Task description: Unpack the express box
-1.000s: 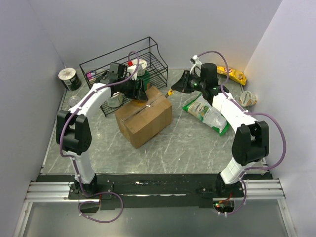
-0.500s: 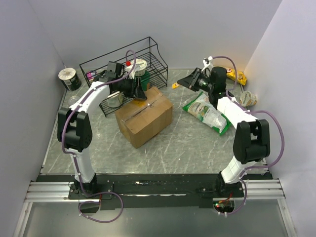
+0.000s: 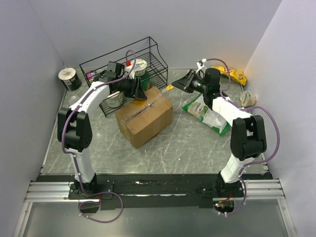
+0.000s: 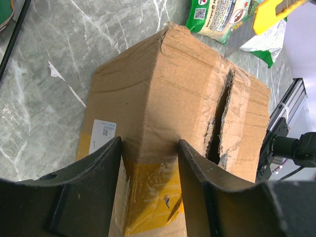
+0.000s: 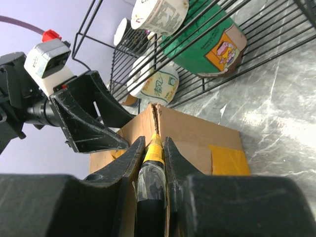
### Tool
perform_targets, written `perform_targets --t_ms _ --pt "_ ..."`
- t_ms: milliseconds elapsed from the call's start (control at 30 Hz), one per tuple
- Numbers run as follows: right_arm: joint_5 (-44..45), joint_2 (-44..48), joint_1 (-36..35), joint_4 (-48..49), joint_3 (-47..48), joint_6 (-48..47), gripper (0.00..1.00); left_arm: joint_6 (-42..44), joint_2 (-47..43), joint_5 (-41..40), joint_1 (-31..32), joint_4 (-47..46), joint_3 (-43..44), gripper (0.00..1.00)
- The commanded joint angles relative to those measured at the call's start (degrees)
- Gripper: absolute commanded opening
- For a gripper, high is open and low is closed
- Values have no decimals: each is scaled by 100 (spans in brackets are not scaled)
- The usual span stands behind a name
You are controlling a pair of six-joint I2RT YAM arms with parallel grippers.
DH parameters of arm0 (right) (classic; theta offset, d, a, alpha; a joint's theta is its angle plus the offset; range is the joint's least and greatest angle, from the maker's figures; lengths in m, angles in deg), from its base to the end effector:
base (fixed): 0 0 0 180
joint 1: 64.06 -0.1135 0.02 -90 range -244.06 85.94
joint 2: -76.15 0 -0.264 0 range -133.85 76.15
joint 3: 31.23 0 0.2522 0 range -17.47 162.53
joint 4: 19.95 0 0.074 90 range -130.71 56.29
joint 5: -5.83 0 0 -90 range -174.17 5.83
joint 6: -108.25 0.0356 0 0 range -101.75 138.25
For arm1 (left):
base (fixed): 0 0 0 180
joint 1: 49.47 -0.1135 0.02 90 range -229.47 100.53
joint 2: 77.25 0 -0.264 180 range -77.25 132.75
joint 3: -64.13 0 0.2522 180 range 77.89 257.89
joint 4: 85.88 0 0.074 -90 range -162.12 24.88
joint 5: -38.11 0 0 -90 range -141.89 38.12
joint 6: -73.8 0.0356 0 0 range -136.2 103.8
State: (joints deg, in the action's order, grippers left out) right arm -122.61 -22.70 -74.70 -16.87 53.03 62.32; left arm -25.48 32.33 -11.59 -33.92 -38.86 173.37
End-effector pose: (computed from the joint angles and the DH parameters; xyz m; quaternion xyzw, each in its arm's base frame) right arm 0.3935 0.0964 0.2905 0.0109 0.7603 0.5009 0.4134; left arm 0.4073 -0.1372 0.2863 0.1729 0.8664 -0.3868 0.2644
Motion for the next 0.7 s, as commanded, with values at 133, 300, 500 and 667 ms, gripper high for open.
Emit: perform_targets --t_ms 133,300,500,667 --pt "108 -12 -97 319 157 22 0 40 64 -22 18 216 -100 51" --pt "187 -117 -79 425 218 22 0 31 64 -22 18 216 -126 50" --pt "214 -205 -70 328 324 -136 0 40 55 -13 18 208 -153 50" --pt "179 -205 -62 285 333 -154 0 23 81 -30 18 199 -126 49"
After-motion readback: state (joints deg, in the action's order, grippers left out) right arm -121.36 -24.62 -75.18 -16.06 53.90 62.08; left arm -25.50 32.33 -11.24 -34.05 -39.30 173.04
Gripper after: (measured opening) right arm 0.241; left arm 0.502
